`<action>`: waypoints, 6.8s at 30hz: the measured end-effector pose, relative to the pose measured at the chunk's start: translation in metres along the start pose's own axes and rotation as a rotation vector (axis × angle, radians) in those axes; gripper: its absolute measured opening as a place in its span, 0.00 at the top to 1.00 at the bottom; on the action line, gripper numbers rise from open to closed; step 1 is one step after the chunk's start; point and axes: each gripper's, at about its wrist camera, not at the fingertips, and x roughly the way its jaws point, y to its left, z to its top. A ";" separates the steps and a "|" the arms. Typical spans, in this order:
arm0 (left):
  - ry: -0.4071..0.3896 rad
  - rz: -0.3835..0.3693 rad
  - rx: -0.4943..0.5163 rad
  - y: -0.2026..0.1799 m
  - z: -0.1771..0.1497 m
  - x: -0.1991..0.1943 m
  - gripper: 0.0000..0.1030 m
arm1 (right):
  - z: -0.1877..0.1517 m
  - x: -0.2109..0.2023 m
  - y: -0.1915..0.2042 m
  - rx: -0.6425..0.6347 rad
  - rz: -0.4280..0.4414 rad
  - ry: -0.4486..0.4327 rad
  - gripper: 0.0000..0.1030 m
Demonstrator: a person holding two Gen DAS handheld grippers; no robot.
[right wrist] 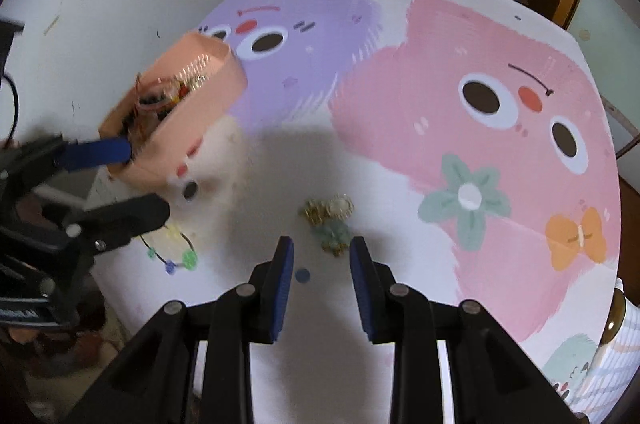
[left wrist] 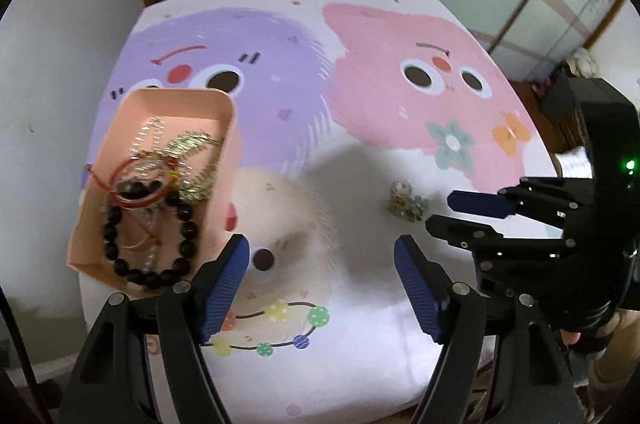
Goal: Organize jewelry
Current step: 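Grasp the gold brooch with the left tool while the right tool grasps the green flower brooch, then carry both brooches into the pink tray and open both tools, then withdraw both open tools from the pink tray, then lower the right tool onto the pearl-centred brooch and close it, then carry the pearl brooch into the pink tray with the right tool and open it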
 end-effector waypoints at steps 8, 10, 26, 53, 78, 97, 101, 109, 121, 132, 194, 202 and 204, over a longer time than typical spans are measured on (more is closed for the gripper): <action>0.075 -0.031 0.014 -0.010 -0.006 0.029 0.29 | -0.009 0.028 -0.008 -0.030 -0.032 0.016 0.72; 0.084 -0.037 0.010 -0.010 -0.005 0.033 0.29 | -0.009 0.028 -0.007 -0.045 -0.029 -0.008 0.72; 0.121 -0.089 0.042 -0.026 0.013 0.062 0.29 | -0.015 0.023 -0.014 -0.036 -0.029 -0.074 0.81; 0.131 -0.077 0.154 -0.053 0.029 0.088 0.82 | -0.025 0.009 -0.050 0.111 -0.021 -0.101 0.81; -0.168 0.039 -0.100 0.071 -0.004 -0.068 0.81 | 0.013 -0.050 0.059 -0.100 0.080 -0.214 0.81; -0.110 0.010 -0.298 0.146 -0.024 -0.039 0.81 | 0.100 -0.009 0.132 -0.064 0.293 -0.140 0.80; -0.099 0.004 -0.294 0.146 -0.023 -0.033 0.81 | 0.101 0.001 0.132 -0.041 0.292 -0.113 0.80; -0.095 0.005 -0.298 0.145 -0.022 -0.032 0.73 | 0.104 0.009 0.127 0.000 0.315 -0.075 0.73; -0.090 0.001 -0.285 0.132 -0.021 -0.035 0.65 | 0.088 -0.011 0.100 0.021 0.286 -0.097 0.73; -0.089 0.003 -0.219 0.101 -0.016 -0.037 0.58 | 0.048 -0.024 0.045 0.118 0.216 -0.109 0.73; -0.059 -0.061 -0.103 0.032 -0.002 0.006 0.23 | 0.012 0.041 0.018 -0.041 -0.150 -0.029 0.82; -0.087 -0.048 -0.135 0.049 -0.008 -0.010 0.23 | 0.013 0.013 0.041 -0.085 -0.132 -0.082 0.82; -0.090 -0.043 -0.142 0.054 -0.010 -0.014 0.23 | 0.014 0.006 0.048 -0.093 -0.123 -0.094 0.82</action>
